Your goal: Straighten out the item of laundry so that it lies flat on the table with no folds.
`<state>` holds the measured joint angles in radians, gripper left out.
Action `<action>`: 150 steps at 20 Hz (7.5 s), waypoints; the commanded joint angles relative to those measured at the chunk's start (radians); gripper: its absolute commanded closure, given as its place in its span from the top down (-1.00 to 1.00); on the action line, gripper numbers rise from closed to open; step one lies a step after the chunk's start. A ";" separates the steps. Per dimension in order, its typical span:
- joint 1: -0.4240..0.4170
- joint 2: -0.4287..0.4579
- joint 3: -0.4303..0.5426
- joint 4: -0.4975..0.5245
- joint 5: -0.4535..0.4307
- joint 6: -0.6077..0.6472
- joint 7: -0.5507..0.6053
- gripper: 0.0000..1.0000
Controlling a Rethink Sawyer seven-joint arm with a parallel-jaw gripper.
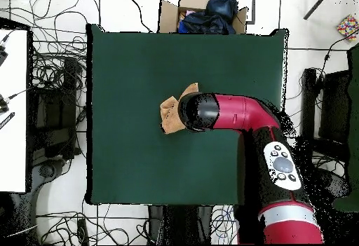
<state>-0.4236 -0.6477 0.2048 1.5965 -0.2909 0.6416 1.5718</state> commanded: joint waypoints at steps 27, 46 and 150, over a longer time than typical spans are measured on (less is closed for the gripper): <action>0.073 0.156 0.014 -0.007 -0.116 -0.047 0.038 1.00; 0.036 0.131 0.042 0.043 -0.144 -0.060 0.019 1.00; -0.006 0.280 0.092 -0.213 -0.160 0.088 -0.081 -1.00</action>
<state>-0.4210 -0.4047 0.2102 1.3811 -0.4423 0.6909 1.5718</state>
